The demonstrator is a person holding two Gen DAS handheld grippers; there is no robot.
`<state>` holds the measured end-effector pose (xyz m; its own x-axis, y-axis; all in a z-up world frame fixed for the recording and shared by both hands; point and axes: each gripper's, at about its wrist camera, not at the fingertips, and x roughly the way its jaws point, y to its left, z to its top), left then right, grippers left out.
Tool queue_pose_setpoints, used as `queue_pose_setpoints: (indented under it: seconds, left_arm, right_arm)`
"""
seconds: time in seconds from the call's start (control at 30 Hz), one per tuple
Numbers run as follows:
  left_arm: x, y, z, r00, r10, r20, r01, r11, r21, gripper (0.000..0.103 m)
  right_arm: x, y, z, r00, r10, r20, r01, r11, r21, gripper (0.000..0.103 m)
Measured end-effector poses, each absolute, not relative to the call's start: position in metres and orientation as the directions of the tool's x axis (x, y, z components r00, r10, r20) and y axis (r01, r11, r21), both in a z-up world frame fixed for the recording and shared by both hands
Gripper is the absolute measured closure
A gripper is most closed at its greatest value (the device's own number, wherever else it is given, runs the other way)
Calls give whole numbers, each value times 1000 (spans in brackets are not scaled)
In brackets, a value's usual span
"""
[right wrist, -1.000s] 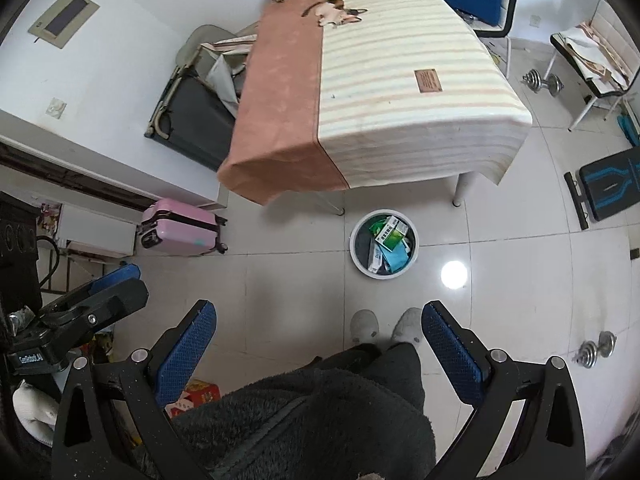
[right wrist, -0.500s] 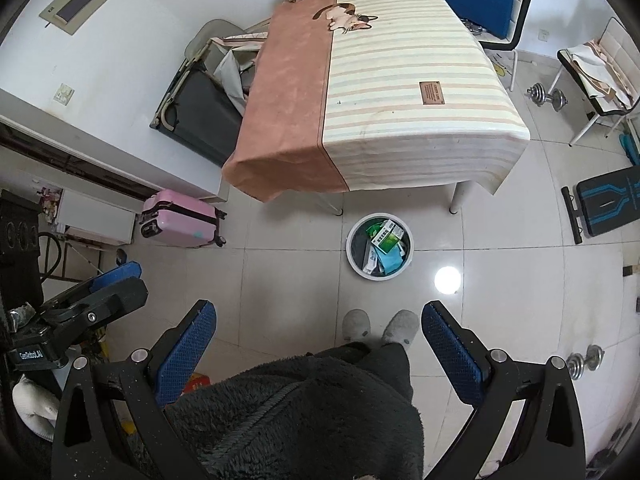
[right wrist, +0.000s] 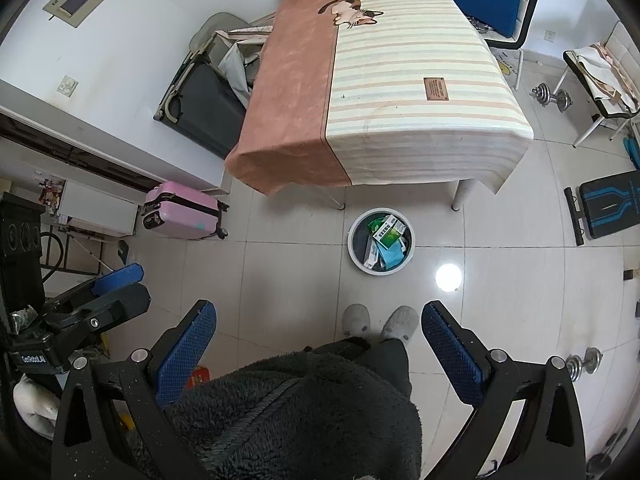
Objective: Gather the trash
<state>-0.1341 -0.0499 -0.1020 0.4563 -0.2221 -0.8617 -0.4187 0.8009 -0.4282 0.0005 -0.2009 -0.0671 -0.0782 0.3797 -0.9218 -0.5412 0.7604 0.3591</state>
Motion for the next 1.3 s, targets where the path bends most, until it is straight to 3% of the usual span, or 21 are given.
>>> queue_pose_setpoints:
  seconds: [1.3]
  left_arm:
    - [-140, -54, -91, 492, -224, -841, -412, 791, -452, 0]
  right_arm:
    - [-8, -208, -48, -83, 426, -901, -549, 735, 398, 0]
